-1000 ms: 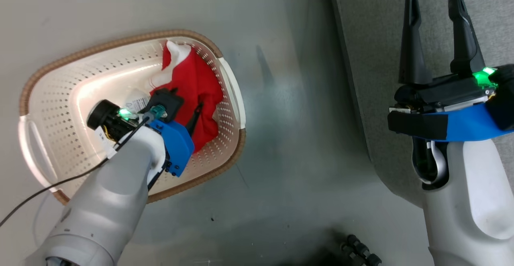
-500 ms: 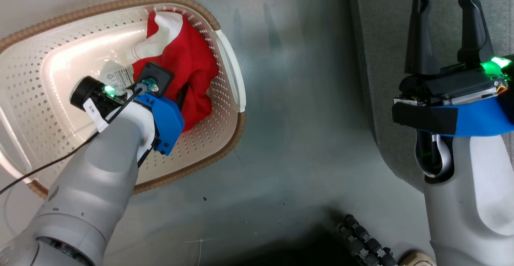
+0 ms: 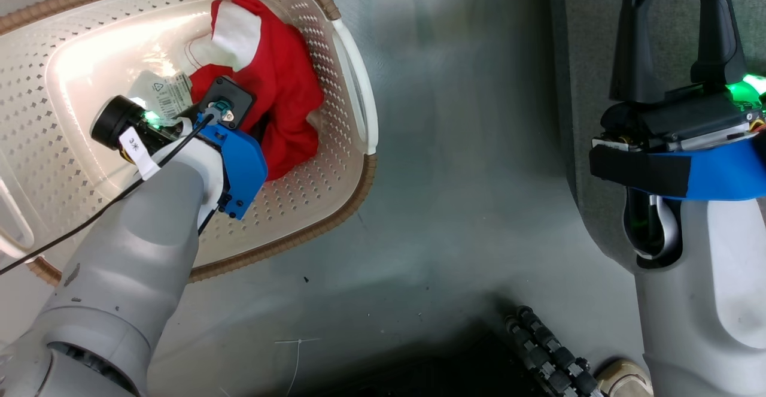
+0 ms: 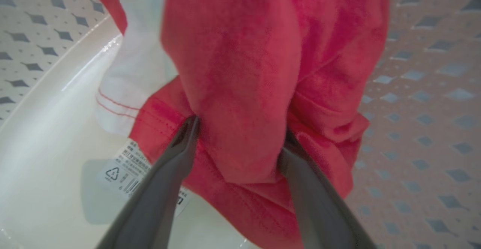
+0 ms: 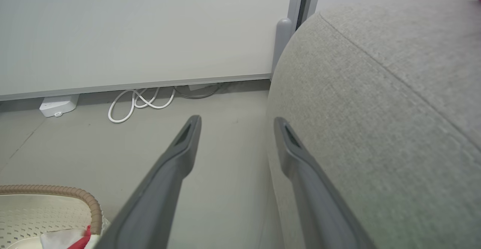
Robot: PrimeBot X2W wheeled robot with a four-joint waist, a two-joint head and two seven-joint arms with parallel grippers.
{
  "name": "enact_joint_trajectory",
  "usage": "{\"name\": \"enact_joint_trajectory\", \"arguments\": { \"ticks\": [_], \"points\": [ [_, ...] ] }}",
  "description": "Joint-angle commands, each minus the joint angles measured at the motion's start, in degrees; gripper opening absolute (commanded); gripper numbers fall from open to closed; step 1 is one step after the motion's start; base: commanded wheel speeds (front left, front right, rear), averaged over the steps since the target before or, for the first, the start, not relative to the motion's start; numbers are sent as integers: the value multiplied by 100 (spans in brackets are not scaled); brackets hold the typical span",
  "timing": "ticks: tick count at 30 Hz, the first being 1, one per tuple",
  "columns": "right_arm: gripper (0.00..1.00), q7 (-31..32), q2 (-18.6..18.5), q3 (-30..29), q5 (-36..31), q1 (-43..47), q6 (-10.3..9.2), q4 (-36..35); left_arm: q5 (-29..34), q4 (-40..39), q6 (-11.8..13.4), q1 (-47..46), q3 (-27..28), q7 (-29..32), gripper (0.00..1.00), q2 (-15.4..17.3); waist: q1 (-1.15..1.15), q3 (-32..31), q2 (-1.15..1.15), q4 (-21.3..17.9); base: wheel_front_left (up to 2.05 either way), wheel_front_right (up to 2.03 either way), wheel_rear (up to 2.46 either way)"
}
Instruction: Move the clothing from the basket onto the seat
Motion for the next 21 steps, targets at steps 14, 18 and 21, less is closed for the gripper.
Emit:
{"name": "enact_joint_trajectory", "arguments": {
  "ticks": [14,18,21],
  "points": [
    [100,-2,13,-14,-67,-107,-4,-12,-77,27,-104,-36,-126,-92,0,-44,0,-144,0,108,0,0,0],
    [100,-2,13,-32,-91,-37,-4,36,-163,28,-151,90,-147,-285,0,-127,0,-309,0,168,0,0,0],
    [100,-2,13,-48,-110,9,-4,65,-227,16,-194,169,-171,-436,0,-204,0,-463,0,232,0,0,0]
  ]
}}
